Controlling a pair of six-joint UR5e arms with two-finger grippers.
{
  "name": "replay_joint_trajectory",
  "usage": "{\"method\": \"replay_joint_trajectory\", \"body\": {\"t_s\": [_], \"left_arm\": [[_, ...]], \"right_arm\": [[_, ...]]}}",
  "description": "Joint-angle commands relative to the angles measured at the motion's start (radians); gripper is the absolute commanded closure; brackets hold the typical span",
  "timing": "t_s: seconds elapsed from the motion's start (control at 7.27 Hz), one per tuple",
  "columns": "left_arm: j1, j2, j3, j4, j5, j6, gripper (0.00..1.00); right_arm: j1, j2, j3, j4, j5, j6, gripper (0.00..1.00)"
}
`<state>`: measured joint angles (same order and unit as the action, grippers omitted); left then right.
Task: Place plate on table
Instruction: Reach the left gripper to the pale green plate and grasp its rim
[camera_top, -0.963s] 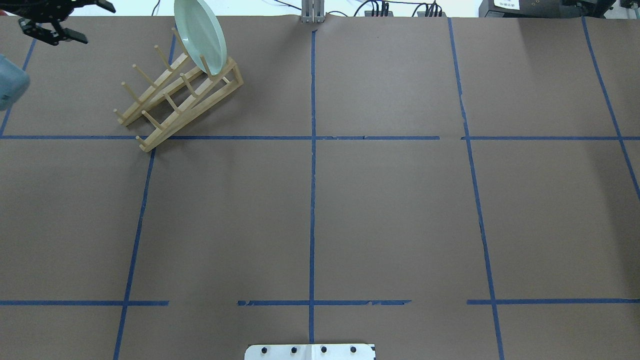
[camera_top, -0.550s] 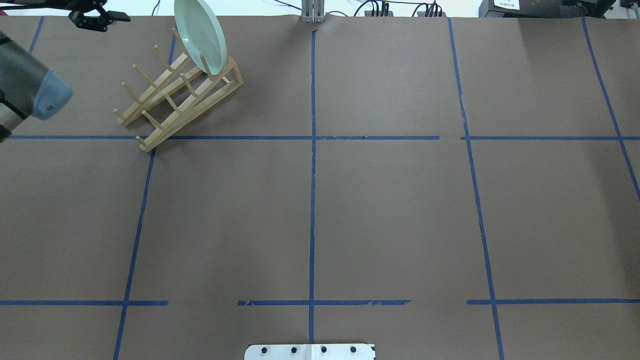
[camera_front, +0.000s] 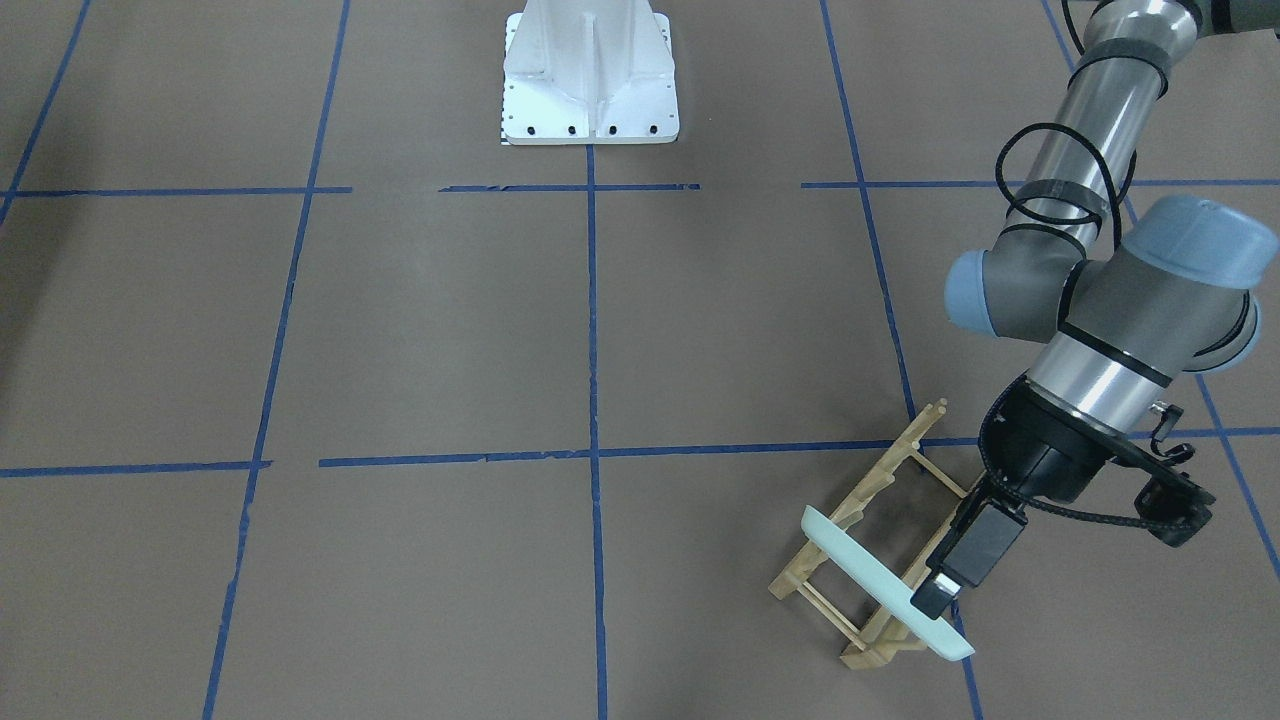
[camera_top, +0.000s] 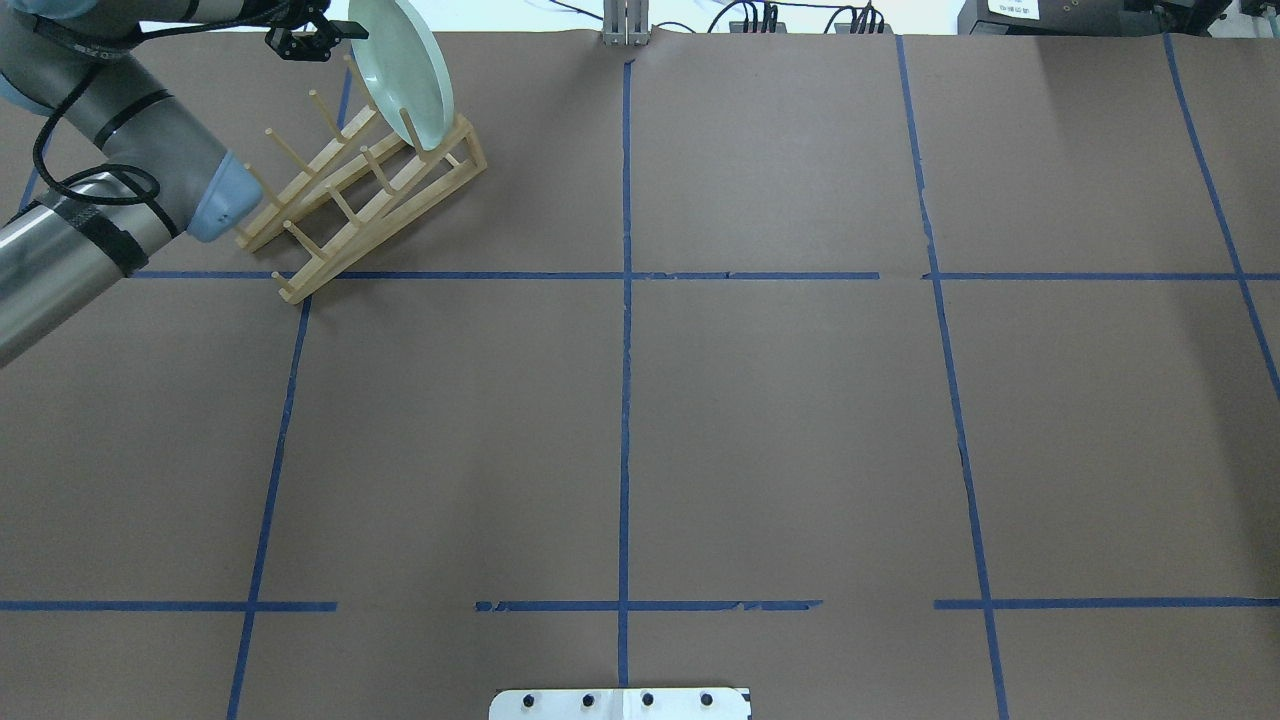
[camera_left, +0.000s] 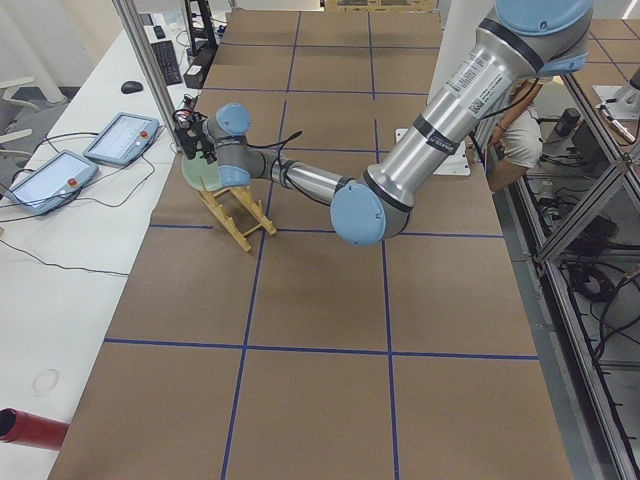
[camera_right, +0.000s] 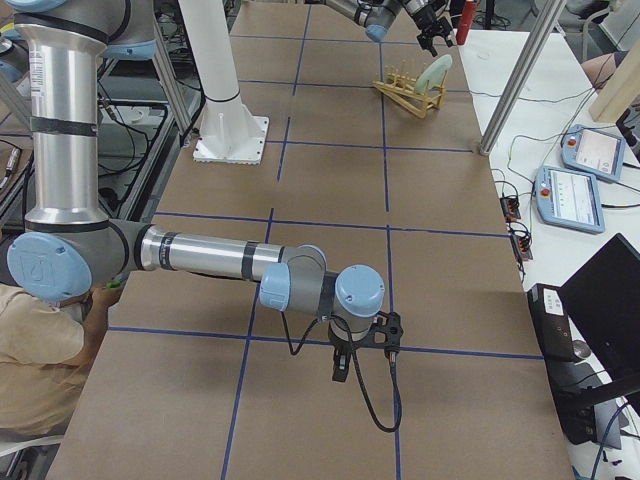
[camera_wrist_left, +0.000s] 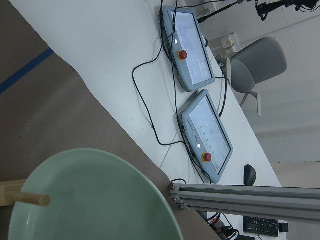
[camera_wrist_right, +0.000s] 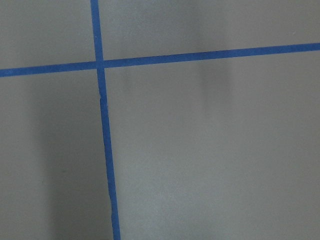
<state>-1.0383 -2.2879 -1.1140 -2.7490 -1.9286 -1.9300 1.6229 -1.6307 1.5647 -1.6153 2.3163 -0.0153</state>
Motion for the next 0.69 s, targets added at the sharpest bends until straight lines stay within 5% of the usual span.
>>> {"method": "replay_joint_trajectory", "body": {"t_s": [0.0,0.28,0.55], "left_arm": [[0.006,-0.038,0.039,0.000,0.010,0.000,0.29],[0.017,-0.042,0.039,0.000,0.025,0.006,1.00],[0.012,-0.039,0.020,0.006,0.023,0.075,1.00]], "right_arm": [[0.000,0.000,0.000,0.000,0.000,0.000,0.00],[0.000,0.000,0.000,0.000,0.000,0.000,0.00],[0.000,0.000,0.000,0.000,0.000,0.000,0.00]]}}
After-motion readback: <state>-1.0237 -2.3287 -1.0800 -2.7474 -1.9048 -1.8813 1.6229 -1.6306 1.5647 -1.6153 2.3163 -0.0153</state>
